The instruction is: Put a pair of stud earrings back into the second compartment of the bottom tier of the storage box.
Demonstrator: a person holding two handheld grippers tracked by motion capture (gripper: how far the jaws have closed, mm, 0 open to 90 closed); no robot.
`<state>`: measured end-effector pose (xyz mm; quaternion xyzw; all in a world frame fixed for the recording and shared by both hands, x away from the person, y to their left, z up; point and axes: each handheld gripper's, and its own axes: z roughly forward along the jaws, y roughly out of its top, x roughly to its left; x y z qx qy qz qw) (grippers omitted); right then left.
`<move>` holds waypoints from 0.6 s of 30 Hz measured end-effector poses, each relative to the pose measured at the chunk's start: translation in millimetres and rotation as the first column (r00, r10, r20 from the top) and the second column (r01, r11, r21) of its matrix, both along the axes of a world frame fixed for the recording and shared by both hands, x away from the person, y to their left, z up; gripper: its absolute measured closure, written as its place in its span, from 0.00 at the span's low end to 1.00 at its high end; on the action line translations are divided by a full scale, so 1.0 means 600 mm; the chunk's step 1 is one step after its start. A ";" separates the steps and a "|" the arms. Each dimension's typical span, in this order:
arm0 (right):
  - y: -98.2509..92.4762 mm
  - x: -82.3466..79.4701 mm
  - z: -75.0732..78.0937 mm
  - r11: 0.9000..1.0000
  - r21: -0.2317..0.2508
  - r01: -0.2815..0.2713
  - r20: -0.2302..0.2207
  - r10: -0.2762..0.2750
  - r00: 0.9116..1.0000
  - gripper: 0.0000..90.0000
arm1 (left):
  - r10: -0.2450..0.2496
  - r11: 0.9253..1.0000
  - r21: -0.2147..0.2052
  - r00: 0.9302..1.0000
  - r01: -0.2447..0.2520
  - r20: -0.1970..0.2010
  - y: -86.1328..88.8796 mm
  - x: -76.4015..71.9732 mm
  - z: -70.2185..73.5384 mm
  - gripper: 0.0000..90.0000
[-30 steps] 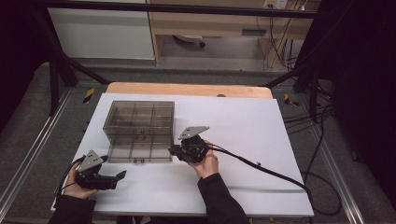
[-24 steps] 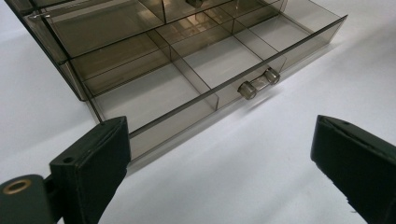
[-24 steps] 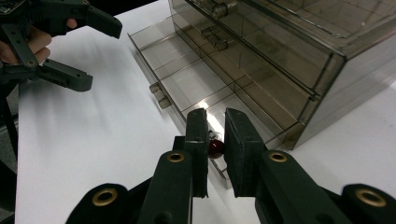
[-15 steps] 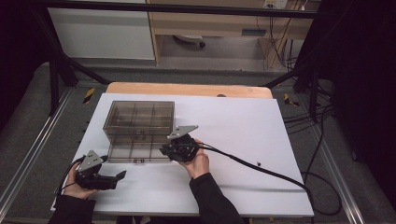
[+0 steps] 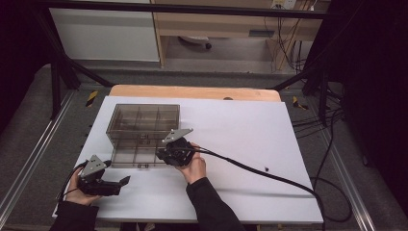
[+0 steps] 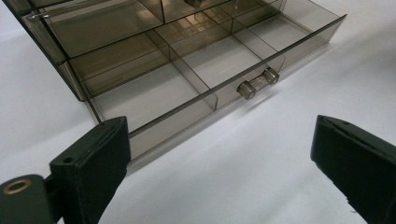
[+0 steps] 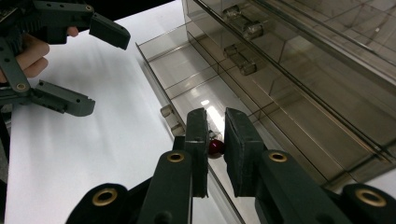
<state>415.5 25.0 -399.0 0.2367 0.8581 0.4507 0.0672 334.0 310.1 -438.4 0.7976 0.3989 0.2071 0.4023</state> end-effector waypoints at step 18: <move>0.036 0.013 -0.012 1.000 -0.002 0.005 -0.009 -0.005 1.000 0.89 | -0.001 1.000 -0.001 1.000 0.001 -0.001 -0.001 0.000 -0.001 0.06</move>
